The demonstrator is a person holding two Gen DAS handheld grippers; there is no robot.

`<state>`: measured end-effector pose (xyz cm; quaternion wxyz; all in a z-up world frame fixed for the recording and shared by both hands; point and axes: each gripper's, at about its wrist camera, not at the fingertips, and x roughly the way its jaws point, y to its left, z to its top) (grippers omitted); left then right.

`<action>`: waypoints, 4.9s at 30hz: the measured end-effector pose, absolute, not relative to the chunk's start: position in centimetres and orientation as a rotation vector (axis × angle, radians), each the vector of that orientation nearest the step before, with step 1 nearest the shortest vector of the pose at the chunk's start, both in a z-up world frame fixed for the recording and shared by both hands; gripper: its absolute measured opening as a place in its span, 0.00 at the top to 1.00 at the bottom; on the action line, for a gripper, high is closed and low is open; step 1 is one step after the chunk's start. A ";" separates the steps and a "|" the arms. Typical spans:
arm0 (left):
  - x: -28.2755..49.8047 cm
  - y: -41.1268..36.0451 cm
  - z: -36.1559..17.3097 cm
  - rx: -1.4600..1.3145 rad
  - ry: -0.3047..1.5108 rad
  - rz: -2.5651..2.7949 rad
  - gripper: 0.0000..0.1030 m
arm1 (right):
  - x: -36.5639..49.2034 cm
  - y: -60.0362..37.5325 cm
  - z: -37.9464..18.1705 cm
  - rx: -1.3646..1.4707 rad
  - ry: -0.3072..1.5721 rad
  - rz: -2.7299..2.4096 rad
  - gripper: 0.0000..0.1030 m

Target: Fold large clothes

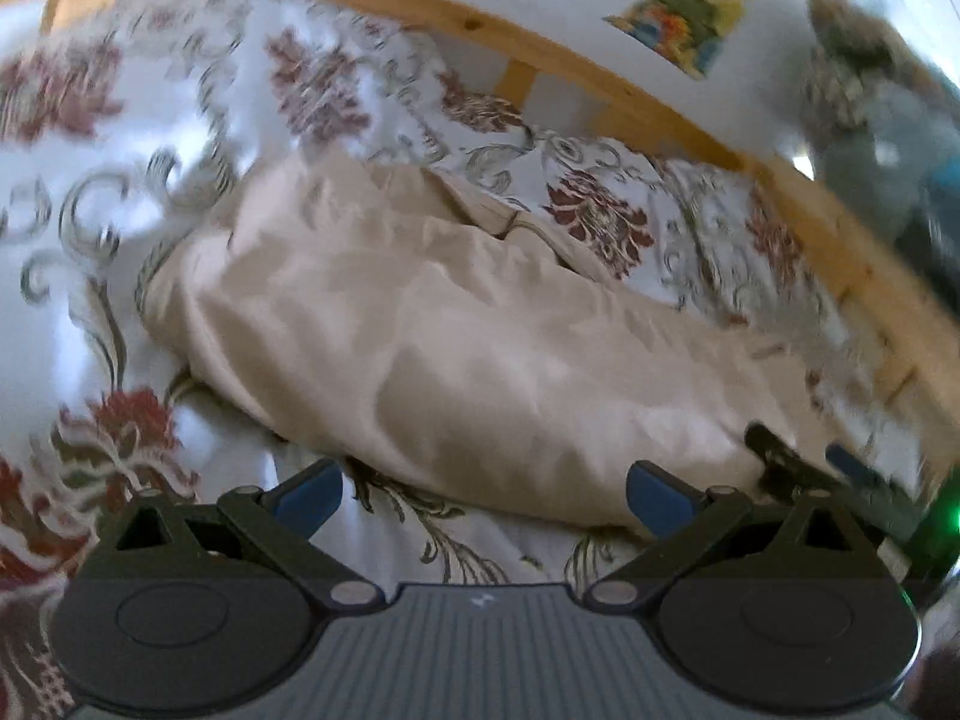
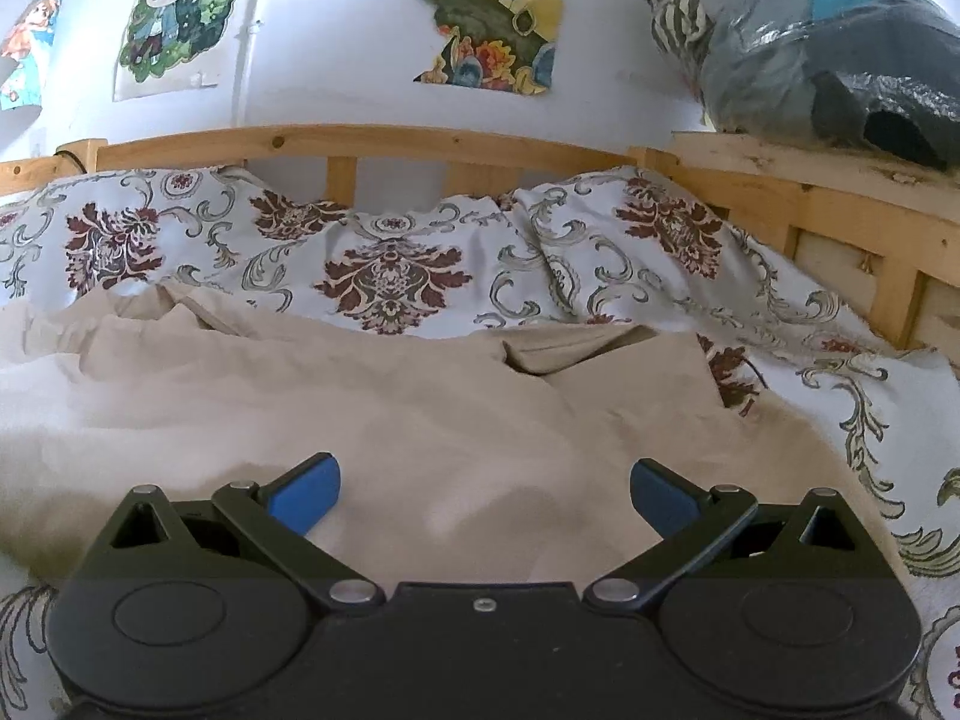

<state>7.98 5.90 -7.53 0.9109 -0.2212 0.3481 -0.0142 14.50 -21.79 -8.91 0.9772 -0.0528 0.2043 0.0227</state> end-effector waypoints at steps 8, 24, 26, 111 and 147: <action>9.6 11.5 -10.4 -0.677 0.732 0.114 0.01 | 15.0 -20.9 -6.7 -0.151 0.259 0.098 0.01; 11.3 13.9 -10.7 -0.721 0.689 0.044 0.01 | 25.7 -13.5 -8.3 -0.430 0.475 0.091 0.01; 11.4 14.0 -10.7 -0.726 0.696 0.035 0.01 | 26.0 -13.4 -9.8 -0.423 0.489 0.098 0.01; 7.6 -24.5 -5.0 0.652 0.488 -0.677 0.94 | 13.9 -40.2 -4.9 0.734 0.483 0.338 0.86; 13.5 -3.9 -5.1 -0.195 0.640 -0.258 0.01 | 15.5 -39.7 -7.9 0.678 0.625 0.208 0.86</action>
